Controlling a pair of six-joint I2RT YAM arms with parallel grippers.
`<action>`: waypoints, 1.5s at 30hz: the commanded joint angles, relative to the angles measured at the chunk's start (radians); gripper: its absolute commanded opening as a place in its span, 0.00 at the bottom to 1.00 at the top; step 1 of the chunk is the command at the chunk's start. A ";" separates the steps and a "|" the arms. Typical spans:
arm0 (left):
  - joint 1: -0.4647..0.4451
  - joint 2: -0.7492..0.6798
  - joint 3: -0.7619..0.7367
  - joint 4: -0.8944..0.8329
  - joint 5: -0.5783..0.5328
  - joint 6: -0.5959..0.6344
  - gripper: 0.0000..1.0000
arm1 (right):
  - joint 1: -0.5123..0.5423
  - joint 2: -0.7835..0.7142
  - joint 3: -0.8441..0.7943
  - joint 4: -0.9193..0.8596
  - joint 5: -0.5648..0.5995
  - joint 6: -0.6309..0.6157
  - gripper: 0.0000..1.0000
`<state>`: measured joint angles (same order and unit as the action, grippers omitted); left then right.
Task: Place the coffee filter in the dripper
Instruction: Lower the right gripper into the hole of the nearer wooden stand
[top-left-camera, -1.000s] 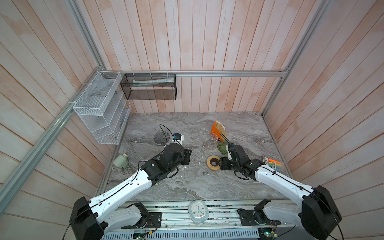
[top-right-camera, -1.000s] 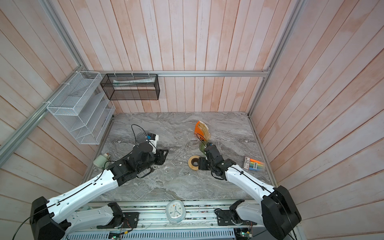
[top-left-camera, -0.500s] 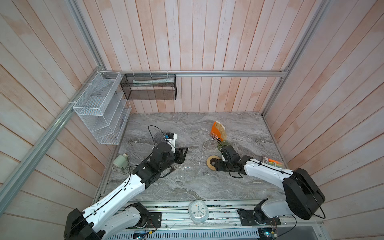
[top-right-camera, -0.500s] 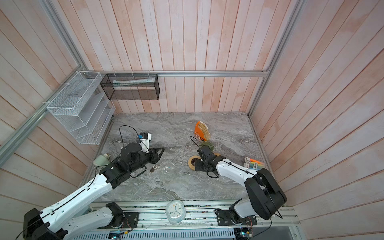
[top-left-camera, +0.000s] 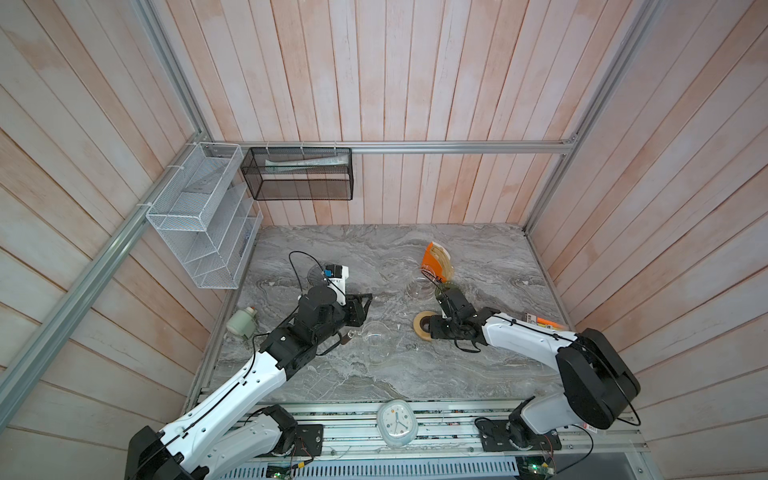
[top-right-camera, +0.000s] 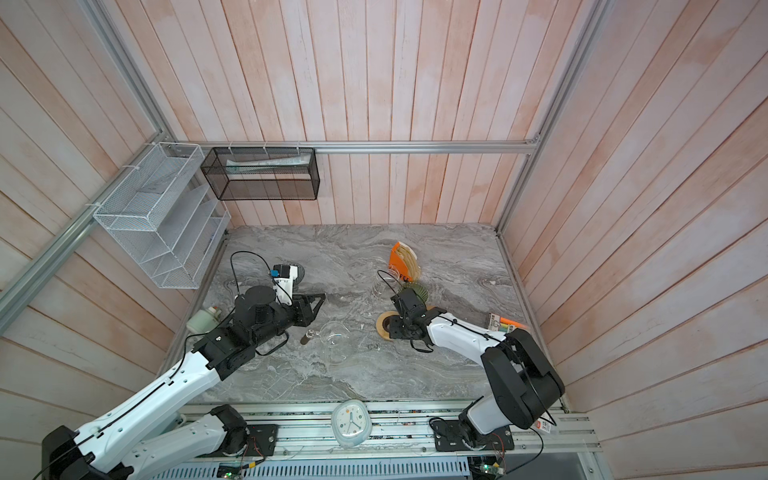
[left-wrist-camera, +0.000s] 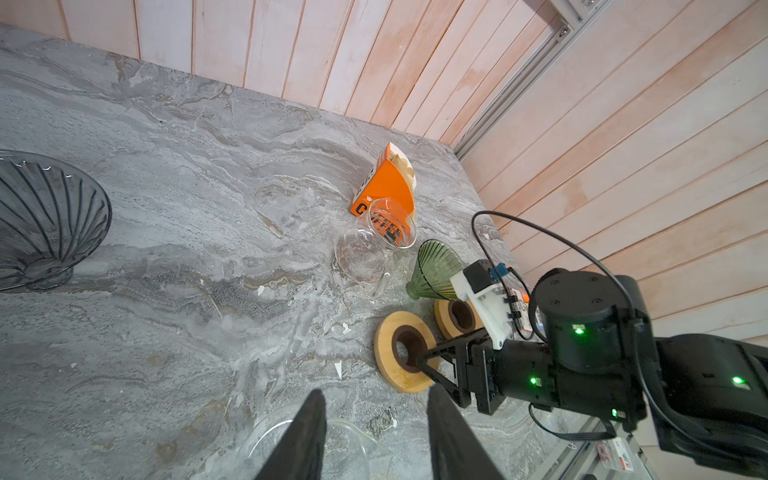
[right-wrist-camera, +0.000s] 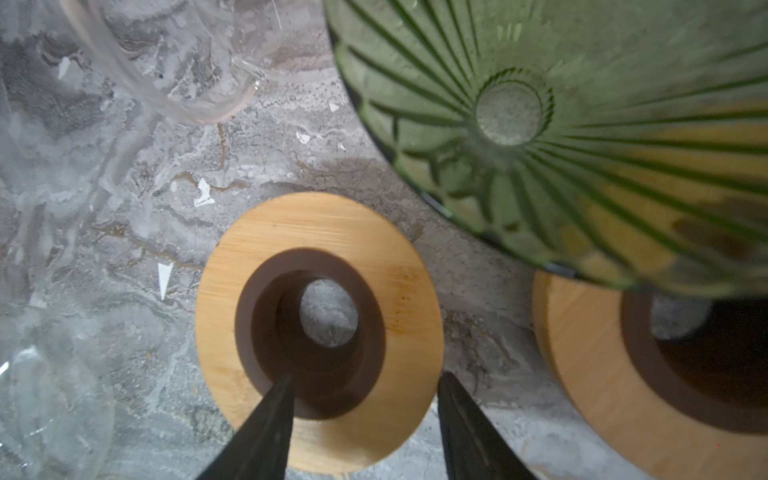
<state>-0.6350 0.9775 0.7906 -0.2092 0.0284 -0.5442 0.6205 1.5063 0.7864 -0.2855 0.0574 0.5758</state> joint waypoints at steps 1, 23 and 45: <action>0.006 -0.013 -0.016 -0.001 0.010 0.008 0.43 | 0.005 0.029 0.036 -0.018 0.024 0.006 0.53; 0.014 -0.017 -0.011 -0.024 -0.003 0.018 0.43 | 0.010 0.073 0.062 -0.039 0.022 -0.025 0.40; 0.029 -0.005 -0.016 -0.084 -0.053 0.016 0.43 | 0.033 -0.123 0.046 -0.136 0.029 -0.059 0.37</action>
<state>-0.6106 0.9722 0.7895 -0.2771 -0.0074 -0.5419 0.6476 1.3979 0.8257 -0.3870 0.0845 0.5308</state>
